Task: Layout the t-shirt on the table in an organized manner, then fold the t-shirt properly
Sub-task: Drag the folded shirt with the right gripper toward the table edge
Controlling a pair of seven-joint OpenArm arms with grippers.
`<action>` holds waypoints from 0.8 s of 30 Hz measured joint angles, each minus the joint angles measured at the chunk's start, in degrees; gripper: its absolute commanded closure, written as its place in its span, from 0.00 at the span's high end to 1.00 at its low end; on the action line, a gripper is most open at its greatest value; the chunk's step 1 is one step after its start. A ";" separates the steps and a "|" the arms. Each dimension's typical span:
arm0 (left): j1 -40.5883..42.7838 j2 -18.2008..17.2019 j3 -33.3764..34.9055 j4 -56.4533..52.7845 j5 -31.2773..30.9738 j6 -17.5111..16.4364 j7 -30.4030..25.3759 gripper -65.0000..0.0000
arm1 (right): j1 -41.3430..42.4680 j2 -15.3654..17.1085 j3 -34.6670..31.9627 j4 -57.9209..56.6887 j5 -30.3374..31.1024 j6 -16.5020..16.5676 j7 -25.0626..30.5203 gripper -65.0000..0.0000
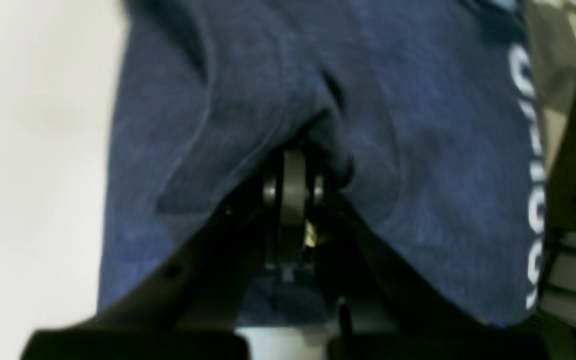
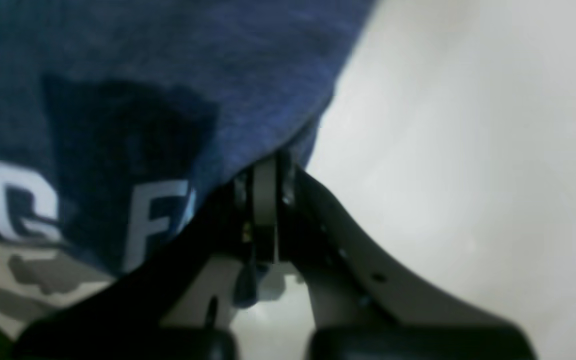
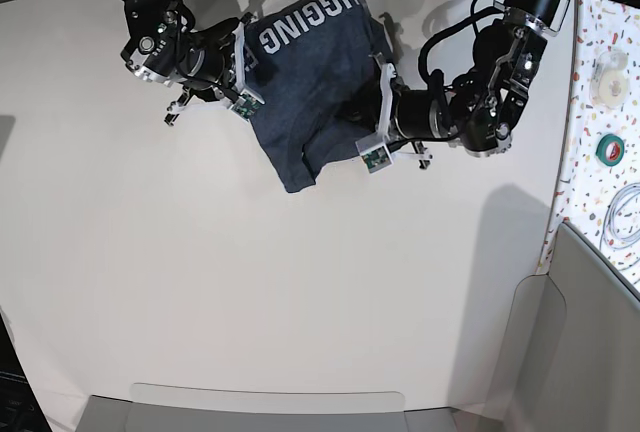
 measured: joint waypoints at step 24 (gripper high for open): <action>16.59 3.43 -29.20 14.38 0.09 -0.15 10.78 0.00 | 3.93 -9.88 21.97 4.37 29.51 0.04 -0.87 0.00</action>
